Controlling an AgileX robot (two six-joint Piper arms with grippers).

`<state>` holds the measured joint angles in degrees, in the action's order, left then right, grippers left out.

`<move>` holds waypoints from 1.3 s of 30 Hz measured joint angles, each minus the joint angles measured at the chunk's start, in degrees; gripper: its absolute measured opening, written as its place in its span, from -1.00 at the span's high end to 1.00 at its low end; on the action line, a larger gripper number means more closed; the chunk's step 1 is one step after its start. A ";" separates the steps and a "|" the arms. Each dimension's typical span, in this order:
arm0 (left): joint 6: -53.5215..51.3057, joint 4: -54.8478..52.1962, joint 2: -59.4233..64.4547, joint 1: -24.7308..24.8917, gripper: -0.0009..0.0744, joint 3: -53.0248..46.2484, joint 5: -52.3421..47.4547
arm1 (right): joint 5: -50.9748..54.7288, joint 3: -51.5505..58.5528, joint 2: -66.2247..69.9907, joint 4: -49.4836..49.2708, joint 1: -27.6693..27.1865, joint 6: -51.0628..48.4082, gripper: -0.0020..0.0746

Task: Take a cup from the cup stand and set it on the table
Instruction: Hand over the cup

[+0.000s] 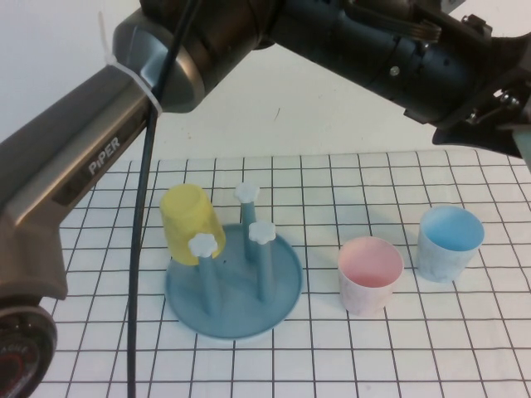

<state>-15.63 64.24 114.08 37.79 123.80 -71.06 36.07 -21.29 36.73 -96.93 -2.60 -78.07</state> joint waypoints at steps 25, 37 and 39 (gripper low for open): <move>-4.28 -0.82 0.00 0.10 -0.69 0.00 0.13 | -1.92 -4.02 0.13 -0.65 0.13 -14.55 0.86; -2.63 -17.98 -1.63 0.10 -0.17 2.27 -0.09 | -5.33 -4.81 0.13 10.46 0.13 -4.93 0.87; -0.97 -26.91 -2.94 0.10 0.17 2.27 -0.34 | -2.72 -6.40 0.13 17.61 0.13 0.48 0.87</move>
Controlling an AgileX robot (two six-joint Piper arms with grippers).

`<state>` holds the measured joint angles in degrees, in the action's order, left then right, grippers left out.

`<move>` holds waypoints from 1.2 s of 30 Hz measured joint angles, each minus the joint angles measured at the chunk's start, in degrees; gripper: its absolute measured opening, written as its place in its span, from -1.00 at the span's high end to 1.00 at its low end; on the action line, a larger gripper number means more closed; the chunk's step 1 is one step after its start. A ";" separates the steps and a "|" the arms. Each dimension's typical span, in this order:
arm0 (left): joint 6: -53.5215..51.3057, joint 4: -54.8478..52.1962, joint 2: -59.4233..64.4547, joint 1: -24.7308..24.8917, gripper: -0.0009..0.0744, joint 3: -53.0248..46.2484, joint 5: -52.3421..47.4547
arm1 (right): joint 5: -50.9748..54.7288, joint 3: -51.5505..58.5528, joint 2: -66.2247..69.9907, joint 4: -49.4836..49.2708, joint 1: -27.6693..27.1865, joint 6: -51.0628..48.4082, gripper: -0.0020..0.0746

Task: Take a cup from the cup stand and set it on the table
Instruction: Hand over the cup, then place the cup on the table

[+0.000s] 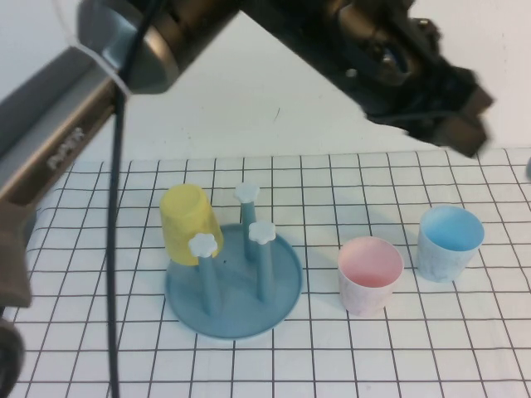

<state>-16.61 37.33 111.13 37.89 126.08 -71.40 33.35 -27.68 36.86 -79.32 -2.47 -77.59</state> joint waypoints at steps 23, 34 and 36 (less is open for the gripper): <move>4.36 -22.08 -25.82 0.00 0.97 -30.85 -0.58 | 34.24 -27.52 33.16 56.77 6.95 35.13 0.87; 2.72 -16.83 -40.35 0.00 0.97 -54.66 0.96 | 30.79 -34.79 52.67 67.17 22.76 40.47 0.87; 1.95 -16.09 -41.82 0.00 0.97 -57.40 2.37 | 31.88 -37.13 56.75 70.17 23.30 41.68 0.87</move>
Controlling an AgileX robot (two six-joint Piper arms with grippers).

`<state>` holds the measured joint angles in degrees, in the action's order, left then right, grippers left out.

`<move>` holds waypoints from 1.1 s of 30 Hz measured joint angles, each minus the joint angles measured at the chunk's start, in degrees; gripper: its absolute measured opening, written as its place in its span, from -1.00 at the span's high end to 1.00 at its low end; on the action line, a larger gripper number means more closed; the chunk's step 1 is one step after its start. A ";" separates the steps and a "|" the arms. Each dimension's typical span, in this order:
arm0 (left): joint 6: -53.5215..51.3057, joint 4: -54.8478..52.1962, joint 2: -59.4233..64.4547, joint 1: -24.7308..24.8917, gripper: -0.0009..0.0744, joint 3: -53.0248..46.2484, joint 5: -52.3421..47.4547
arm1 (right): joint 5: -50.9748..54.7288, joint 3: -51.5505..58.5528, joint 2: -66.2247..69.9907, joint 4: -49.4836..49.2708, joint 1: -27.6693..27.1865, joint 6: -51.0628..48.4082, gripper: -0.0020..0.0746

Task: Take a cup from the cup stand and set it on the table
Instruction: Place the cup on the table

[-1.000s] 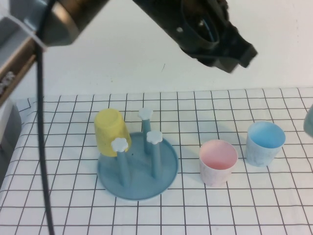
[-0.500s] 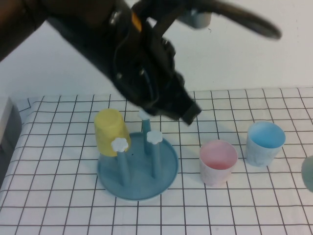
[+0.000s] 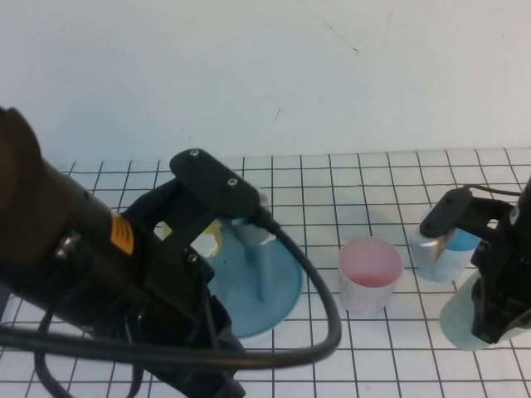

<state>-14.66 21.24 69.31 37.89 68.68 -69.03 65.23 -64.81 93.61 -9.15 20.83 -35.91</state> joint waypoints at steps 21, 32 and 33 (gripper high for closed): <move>-1.14 0.22 -1.52 0.00 0.97 -2.69 7.50 | -1.72 -5.17 11.36 2.59 0.29 2.11 0.75; -2.15 -2.69 -1.62 0.00 0.97 -2.81 12.92 | -5.04 -5.17 5.25 0.82 0.29 2.24 0.38; -1.57 -3.53 -1.62 0.00 0.97 -2.81 13.70 | -4.92 -5.17 3.70 1.06 0.29 2.24 0.38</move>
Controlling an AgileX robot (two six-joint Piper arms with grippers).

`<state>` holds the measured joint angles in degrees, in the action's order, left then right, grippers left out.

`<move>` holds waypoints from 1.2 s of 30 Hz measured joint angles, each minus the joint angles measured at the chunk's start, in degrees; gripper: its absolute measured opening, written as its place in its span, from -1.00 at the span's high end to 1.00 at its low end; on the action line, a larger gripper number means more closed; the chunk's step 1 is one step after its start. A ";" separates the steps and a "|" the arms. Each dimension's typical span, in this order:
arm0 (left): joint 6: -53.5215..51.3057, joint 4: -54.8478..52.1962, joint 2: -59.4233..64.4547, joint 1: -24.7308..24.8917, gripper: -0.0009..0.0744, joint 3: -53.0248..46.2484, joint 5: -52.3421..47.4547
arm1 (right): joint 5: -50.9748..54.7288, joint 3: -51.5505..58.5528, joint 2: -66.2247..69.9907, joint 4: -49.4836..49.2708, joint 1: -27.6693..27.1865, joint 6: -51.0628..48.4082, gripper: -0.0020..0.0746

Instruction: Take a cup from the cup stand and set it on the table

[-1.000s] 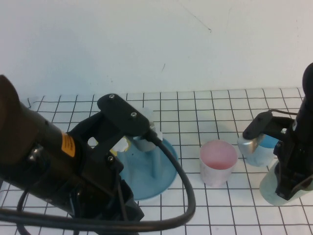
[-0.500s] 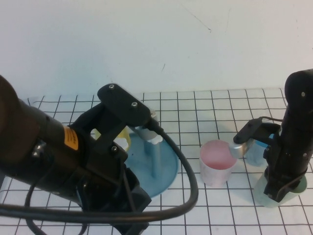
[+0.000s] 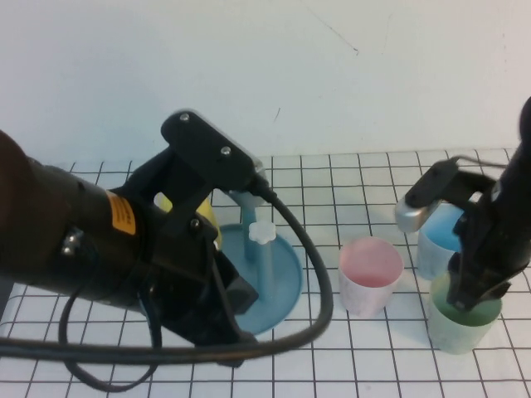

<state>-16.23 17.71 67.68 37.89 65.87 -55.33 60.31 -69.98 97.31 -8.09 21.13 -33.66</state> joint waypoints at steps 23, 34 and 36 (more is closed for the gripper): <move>16.23 -17.71 -19.49 0.00 0.97 -21.26 28.63 | -20.30 32.60 -47.93 14.78 0.00 15.95 0.95; 16.99 -17.71 -27.66 0.00 0.98 -36.87 42.61 | -28.67 46.45 -63.79 14.78 0.00 20.64 0.95; 17.12 -17.71 -27.66 0.00 0.98 -37.46 42.85 | -28.67 46.55 -64.62 14.67 0.00 20.67 0.95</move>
<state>0.89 0.00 40.02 37.89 28.41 -12.47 31.64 -23.44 32.69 6.57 21.13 -12.99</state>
